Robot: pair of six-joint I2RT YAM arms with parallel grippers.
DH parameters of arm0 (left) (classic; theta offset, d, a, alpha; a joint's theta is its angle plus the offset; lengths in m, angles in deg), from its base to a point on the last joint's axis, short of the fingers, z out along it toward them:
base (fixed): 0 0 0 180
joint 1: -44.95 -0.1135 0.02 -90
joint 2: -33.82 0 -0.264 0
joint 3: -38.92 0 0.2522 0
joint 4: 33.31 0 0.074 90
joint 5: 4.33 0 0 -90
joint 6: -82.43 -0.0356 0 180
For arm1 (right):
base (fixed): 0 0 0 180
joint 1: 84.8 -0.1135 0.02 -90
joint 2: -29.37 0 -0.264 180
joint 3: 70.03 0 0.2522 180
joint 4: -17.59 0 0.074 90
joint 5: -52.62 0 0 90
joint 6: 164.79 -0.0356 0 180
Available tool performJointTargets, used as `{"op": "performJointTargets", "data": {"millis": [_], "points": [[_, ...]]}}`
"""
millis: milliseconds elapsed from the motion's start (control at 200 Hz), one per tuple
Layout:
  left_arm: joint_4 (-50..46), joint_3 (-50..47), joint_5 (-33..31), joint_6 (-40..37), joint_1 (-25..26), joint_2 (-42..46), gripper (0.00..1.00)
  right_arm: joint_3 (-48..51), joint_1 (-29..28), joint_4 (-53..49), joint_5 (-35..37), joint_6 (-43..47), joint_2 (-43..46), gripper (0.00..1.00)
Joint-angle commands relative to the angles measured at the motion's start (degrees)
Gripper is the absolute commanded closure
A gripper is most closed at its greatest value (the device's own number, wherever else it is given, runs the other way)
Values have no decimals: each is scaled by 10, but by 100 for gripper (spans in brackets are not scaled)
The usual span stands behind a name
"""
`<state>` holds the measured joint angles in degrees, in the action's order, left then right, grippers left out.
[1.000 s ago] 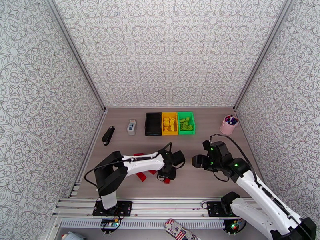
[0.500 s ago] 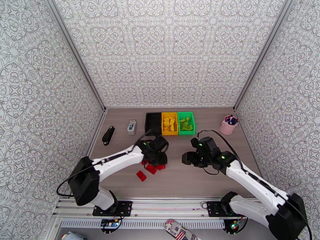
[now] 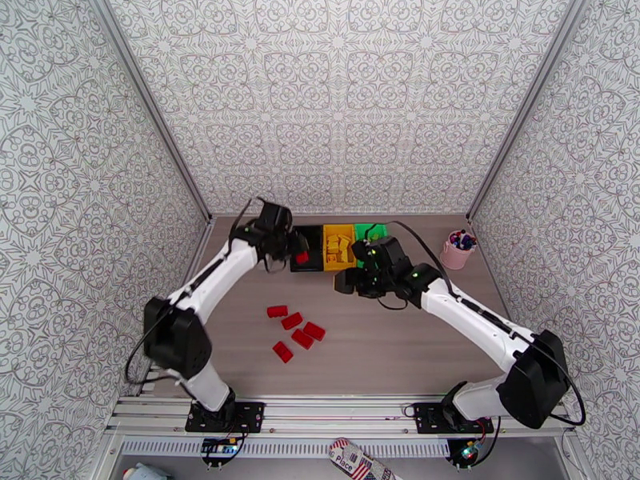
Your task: Sort the legos into containers by color
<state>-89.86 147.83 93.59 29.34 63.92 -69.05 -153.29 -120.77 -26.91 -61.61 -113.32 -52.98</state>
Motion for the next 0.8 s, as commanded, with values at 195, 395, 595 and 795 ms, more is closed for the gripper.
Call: {"op": "performJointTargets", "data": {"millis": [195, 395, 595, 795], "points": [[-119, 229, -8, -65, -13, -163, 28, -12, 3, -71, 44, 38, 24, 32], [-89, 124, -47, -69, 16, -82, 22, 24, 6, -86, 67, 55, 46, 30], [-47, -51, -85, -52, 23, 28, 17, 36, 6, -88, 60, 65, 46, 28], [-35, -192, -124, -29, 21, 105, 7, 49, 0, -70, 41, 62, 44, 26]]}}
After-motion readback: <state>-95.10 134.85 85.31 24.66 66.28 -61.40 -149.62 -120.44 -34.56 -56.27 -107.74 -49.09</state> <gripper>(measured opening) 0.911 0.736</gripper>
